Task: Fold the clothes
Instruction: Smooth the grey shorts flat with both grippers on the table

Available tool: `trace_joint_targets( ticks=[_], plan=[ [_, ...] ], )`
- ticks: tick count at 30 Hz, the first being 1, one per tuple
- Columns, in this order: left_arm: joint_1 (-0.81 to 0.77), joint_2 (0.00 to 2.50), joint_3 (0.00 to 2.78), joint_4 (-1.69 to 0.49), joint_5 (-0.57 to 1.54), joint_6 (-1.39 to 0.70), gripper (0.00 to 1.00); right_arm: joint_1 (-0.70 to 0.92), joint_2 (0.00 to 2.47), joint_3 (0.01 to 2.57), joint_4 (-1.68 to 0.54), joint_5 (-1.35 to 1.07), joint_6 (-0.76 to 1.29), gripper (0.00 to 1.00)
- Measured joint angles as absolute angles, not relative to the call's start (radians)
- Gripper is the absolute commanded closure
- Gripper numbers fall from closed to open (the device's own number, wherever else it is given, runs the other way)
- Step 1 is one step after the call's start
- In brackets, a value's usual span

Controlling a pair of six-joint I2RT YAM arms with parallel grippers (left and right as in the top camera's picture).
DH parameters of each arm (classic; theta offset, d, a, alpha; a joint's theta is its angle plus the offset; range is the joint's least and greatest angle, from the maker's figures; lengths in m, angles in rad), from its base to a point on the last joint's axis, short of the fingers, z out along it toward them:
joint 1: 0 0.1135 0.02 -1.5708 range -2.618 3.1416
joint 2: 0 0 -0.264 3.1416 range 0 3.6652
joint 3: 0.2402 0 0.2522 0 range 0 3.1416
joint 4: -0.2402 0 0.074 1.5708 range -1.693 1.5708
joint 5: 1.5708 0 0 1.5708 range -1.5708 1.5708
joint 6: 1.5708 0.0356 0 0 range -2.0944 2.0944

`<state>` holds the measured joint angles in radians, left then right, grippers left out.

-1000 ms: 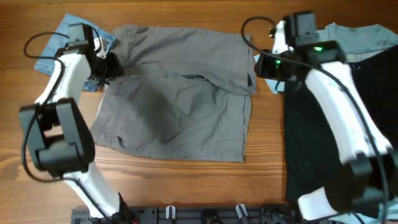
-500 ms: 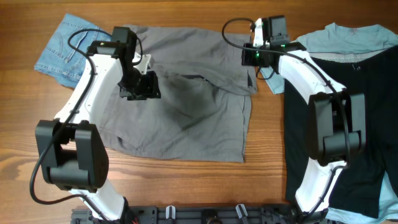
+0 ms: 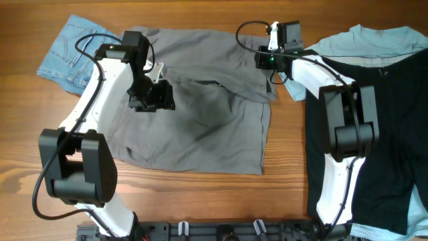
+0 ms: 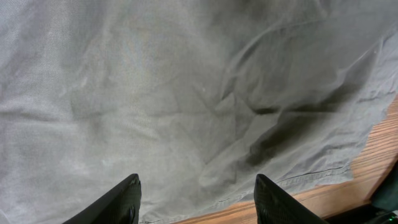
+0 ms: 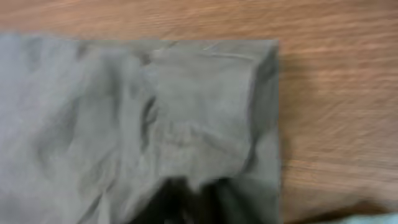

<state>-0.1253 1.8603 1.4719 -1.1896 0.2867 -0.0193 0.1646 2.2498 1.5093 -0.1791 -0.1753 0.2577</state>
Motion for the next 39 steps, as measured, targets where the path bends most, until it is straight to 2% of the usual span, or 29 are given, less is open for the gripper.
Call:
trace_joint_targets(
  ticks=[3,6,7,8,10,12,13,15,18,20,21,23,24,28,29,32,35,36,37,38,39],
  plan=[
    [-0.125,1.860,1.472,-1.207,0.287,-0.019,0.43,0.159,2.288,1.513,-0.031,-0.114,0.385,0.96],
    [-0.125,1.860,1.471,-1.229,0.287,-0.019,0.39,0.118,2.346,1.495,0.278,-0.157,0.453,0.95],
    [-0.125,1.860,1.471,-1.229,0.286,-0.019,0.36,0.091,2.353,1.492,0.400,-0.205,0.465,0.66],
    [-0.125,1.860,1.471,-1.229,0.287,-0.019,0.32,0.068,2.352,1.494,0.469,-0.242,0.472,0.31],
    [-0.125,1.860,1.471,-1.231,0.287,-0.019,0.29,0.026,2.340,1.496,0.504,-0.311,0.482,0.16],
    [-0.125,1.860,1.471,-1.229,0.286,-0.019,0.30,-0.010,2.315,1.496,0.461,-0.423,0.448,0.12],
    [-0.125,1.860,1.471,-1.224,0.287,-0.019,0.31,-0.019,2.284,1.494,0.388,-0.472,0.422,0.01],
    [-0.122,1.860,1.470,-1.217,0.287,-0.019,0.33,-0.024,2.183,1.496,0.183,-0.526,0.356,0.00],
    [-0.086,1.860,1.471,-1.217,0.286,-0.019,0.32,-0.022,1.948,1.499,-0.155,-0.562,0.241,0.00],
    [-0.037,1.860,1.471,-1.203,0.287,-0.019,0.32,-0.022,1.818,1.515,-0.393,-0.559,0.204,0.19],
    [-0.010,1.860,1.471,-1.199,0.287,-0.019,0.30,-0.022,1.774,1.523,-0.591,-0.555,0.187,0.31],
    [0.042,1.860,1.471,-1.199,0.286,-0.019,0.28,-0.022,1.772,1.505,-0.795,-0.535,0.178,0.39],
    [0.058,1.860,1.471,-1.192,0.285,-0.019,0.30,-0.019,1.782,1.456,-0.872,-0.509,0.177,0.40],
    [0.084,1.860,1.471,-1.087,0.260,-0.015,0.49,-0.001,1.848,1.241,-0.761,-0.463,0.174,0.47],
    [0.084,1.860,1.471,-1.061,0.259,-0.013,0.49,0.001,1.850,1.194,-0.700,-0.459,0.174,0.46],
    [0.084,1.860,1.459,-1.010,0.258,-0.009,0.47,0.001,1.850,1.115,-0.566,-0.458,0.167,0.30],
    [0.084,1.860,1.429,-1.005,0.256,-0.009,0.47,0.029,1.850,1.044,-0.453,-0.454,0.162,0.27],
    [0.084,1.860,1.418,-1.005,0.256,-0.009,0.46,0.043,1.850,1.021,-0.410,-0.456,0.162,0.34],
    [0.084,1.860,1.415,-1.005,0.256,-0.009,0.46,0.060,1.848,1.004,-0.344,-0.456,0.162,0.58],
    [0.084,1.860,1.414,-1.005,0.256,-0.009,0.46,0.080,1.848,0.984,-0.287,-0.450,0.159,0.87],
    [0.084,1.860,1.413,-1.005,0.256,-0.009,0.46,0.090,1.848,0.971,-0.268,-0.440,0.160,0.96]
  ],
)
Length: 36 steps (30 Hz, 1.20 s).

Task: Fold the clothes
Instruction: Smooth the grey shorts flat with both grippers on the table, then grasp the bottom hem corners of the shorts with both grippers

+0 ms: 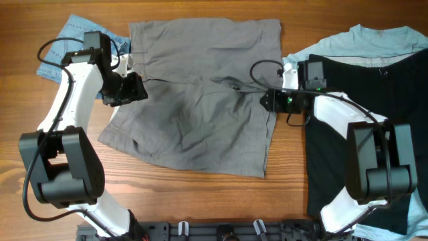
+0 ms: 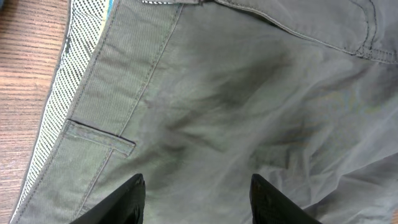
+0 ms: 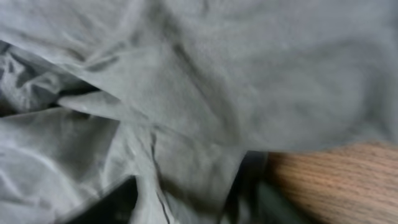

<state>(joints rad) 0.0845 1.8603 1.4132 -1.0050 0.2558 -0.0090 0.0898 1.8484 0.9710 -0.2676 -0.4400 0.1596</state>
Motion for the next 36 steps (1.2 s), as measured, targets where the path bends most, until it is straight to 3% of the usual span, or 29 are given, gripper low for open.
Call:
trace_joint_targets(
  ticks=[5,10,11,12,13,16,22,28,33,36],
  plan=[
    [0.084,1.860,1.412,-1.016,0.252,-0.009,0.43,0.049,1.825,0.988,-0.389,-0.379,0.167,0.96],
    [0.084,1.860,1.412,-1.021,0.225,-0.009,0.34,-0.034,1.586,1.053,-0.434,-0.344,0.167,0.96],
    [0.084,1.860,1.412,-1.021,0.222,-0.009,0.33,-0.034,1.554,1.064,-0.445,-0.338,0.167,0.82],
    [0.084,1.860,1.412,-1.020,0.221,-0.009,0.32,-0.034,1.544,1.068,-0.469,-0.332,0.171,0.29],
    [0.084,1.860,1.412,-1.021,0.221,-0.009,0.31,-0.034,1.544,1.069,-0.496,-0.320,0.179,0.00],
    [0.084,1.860,1.412,-1.031,0.214,-0.009,0.32,-0.034,1.547,1.068,-0.540,-0.250,0.197,0.00],
    [0.085,1.858,1.308,-1.089,0.213,-0.057,0.45,-0.102,1.547,1.069,-0.678,-0.303,0.200,0.00],
    [0.096,1.858,1.071,-1.036,0.206,-0.162,0.45,-0.106,1.547,1.069,-0.823,-0.389,0.192,0.00],
    [0.190,1.855,1.054,-1.054,0.176,-0.242,0.38,-0.106,1.546,1.012,-0.850,-0.397,0.192,0.01],
    [0.237,1.855,1.053,-1.047,0.192,-0.245,0.38,-0.106,1.547,0.958,-0.830,-0.397,0.192,0.06]
  ],
)
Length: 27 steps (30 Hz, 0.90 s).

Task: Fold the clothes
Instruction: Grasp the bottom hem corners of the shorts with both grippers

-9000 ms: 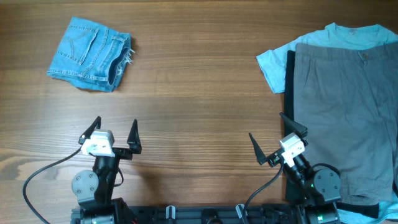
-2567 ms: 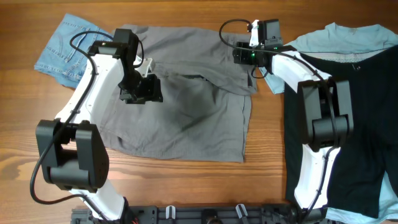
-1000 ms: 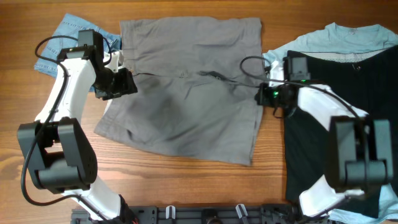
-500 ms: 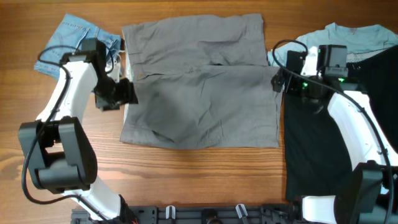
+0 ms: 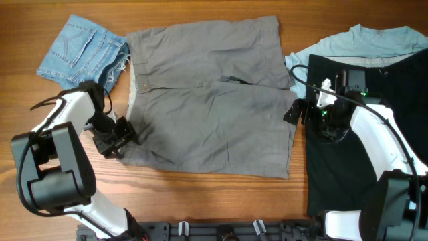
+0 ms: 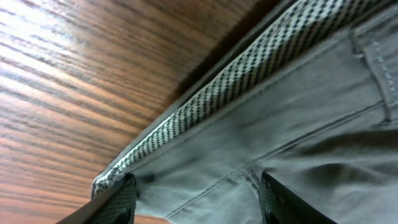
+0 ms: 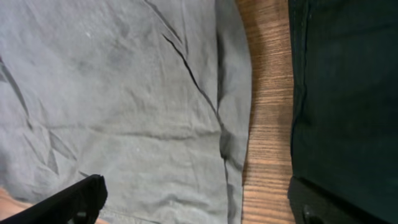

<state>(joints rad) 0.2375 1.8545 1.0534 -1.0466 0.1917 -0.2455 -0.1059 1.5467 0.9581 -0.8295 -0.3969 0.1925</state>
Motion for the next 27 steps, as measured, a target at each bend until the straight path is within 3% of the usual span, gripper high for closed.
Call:
trace_joint_targets(
  ticks=[4,7,9,10,11,12,15,17,20,23,27],
  plan=[
    [0.241,1.845,1.051,-0.982,0.297,-0.241,0.39,-0.106,1.547,0.955,-0.801,-0.401,0.205,0.29],
    [0.244,1.844,1.051,-0.971,0.329,-0.238,0.35,-0.106,1.546,0.931,-0.862,-0.404,0.257,0.25],
    [0.244,1.843,1.051,-0.967,0.343,-0.238,0.34,-0.106,1.546,0.805,-0.842,-0.404,0.351,0.30],
    [0.244,1.843,1.052,-0.964,0.347,-0.238,0.35,-0.106,1.547,0.783,-0.829,-0.404,0.367,0.57],
    [0.244,1.843,1.052,-0.960,0.350,-0.238,0.41,-0.106,1.547,0.755,-0.785,-0.406,0.378,0.76],
    [0.244,1.842,1.052,-0.957,0.354,-0.238,0.45,-0.106,1.548,0.726,-0.718,-0.411,0.370,0.89],
    [0.244,1.842,1.083,-1.041,0.368,-0.205,0.51,-0.106,1.548,0.720,-0.599,-0.456,0.323,0.89],
    [0.244,1.826,1.151,-1.144,0.373,-0.168,0.56,-0.106,1.548,0.724,-0.595,-0.469,0.307,0.83],
    [0.204,1.731,1.209,-1.124,0.377,-0.118,0.82,-0.106,1.529,0.776,-0.635,-0.472,0.277,0.80],
    [0.122,1.696,1.215,-1.075,0.374,-0.080,0.96,-0.106,1.446,0.810,-0.651,-0.475,0.267,0.78],
    [-0.044,1.720,1.106,-0.864,0.340,-0.048,0.96,-0.106,1.356,0.828,-0.676,-0.479,0.267,0.77]
  ],
)
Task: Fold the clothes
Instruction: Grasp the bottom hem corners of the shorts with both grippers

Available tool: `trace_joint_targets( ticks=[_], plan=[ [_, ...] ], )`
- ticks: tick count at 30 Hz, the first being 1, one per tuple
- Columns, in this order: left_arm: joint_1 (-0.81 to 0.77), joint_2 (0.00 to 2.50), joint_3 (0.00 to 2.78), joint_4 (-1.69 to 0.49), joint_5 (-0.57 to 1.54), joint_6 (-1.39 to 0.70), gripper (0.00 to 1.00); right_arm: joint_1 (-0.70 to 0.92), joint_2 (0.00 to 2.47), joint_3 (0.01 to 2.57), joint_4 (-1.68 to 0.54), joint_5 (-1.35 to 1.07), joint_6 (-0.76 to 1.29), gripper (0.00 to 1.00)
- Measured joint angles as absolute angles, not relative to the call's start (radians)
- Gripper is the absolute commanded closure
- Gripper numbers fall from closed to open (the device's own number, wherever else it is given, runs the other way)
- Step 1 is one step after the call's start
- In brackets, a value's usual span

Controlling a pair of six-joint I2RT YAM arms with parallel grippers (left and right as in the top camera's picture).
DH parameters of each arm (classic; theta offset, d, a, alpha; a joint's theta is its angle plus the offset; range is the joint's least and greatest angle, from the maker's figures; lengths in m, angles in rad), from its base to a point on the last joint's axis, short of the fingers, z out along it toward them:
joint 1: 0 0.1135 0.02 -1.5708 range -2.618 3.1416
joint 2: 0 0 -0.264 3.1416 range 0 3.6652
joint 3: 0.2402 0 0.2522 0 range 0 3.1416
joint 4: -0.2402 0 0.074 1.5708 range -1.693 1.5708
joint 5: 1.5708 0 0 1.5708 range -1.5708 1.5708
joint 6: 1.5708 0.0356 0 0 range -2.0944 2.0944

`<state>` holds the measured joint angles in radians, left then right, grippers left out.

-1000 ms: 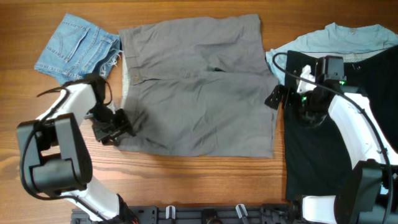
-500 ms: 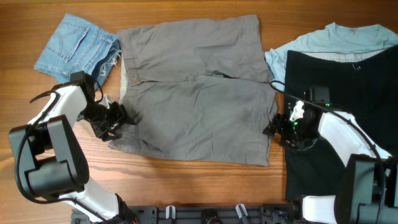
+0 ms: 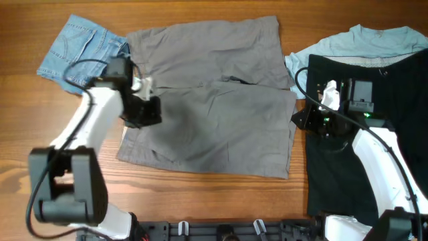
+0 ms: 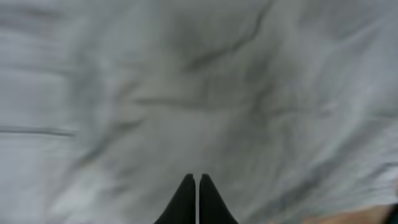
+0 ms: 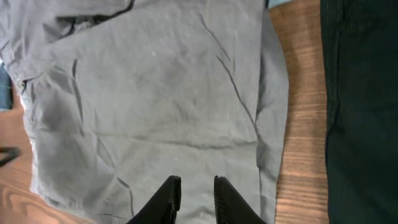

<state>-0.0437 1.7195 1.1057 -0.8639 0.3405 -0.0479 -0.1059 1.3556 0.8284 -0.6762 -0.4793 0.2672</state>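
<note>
The grey shorts (image 3: 207,100) lie spread flat in the middle of the table, with a few creases. My left gripper (image 3: 152,110) is over their left part. In the left wrist view its fingertips touch, so the left gripper (image 4: 196,177) is shut with nothing between them, above blurred grey fabric (image 4: 186,93). My right gripper (image 3: 302,119) is at the shorts' right edge. In the right wrist view the right gripper (image 5: 197,180) is open by a narrow gap and empty, above the shorts (image 5: 155,93).
Folded denim shorts (image 3: 77,50) lie at the back left, touching the grey shorts' corner. A black garment (image 3: 374,147) lies on a light blue shirt (image 3: 348,43) at the right. A strip of bare wood (image 5: 301,155) separates it from the shorts.
My left gripper was open at the shorts' lower left waistband corner; it is now shut over their left middle. The right gripper's fingers stood wide apart and now leave a narrow gap. The shorts lie unchanged.
The shorts first lay rumpled, their upper right part folded over, my right gripper at that corner and the left open over the middle. Then they were spread wider, with a gripper at each side. Then they lay flat, and still do.
</note>
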Motion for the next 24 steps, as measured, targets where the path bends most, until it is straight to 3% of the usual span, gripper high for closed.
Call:
trace_joint_targets(
  ticks=[9,10,12,14,17,20,24],
  plan=[
    [-0.075,1.835,1.005,-0.455,0.313,-0.091,0.95,-0.073,1.356,0.781,-0.746,-0.479,0.327,0.78],
    [-0.076,1.842,1.005,-0.412,0.307,-0.112,0.92,-0.054,1.356,0.749,-0.733,-0.480,0.344,0.81],
    [-0.075,1.846,1.008,-0.405,0.305,-0.135,0.71,-0.027,1.356,0.692,-0.625,-0.482,0.359,0.85],
    [-0.075,1.846,1.035,-0.458,0.309,-0.160,0.51,-0.006,1.356,0.637,-0.504,-0.476,0.386,0.88],
    [-0.075,1.832,1.097,-0.622,0.304,-0.168,0.34,0.011,1.393,0.575,-0.369,-0.423,0.483,0.96],
    [-0.060,1.739,1.145,-0.838,0.274,-0.170,0.30,0.011,1.492,0.569,-0.280,-0.362,0.577,0.96],
    [0.047,1.677,1.160,-1.060,0.248,-0.180,0.28,0.011,1.658,0.604,0.007,-0.427,0.692,0.96]
  ],
)
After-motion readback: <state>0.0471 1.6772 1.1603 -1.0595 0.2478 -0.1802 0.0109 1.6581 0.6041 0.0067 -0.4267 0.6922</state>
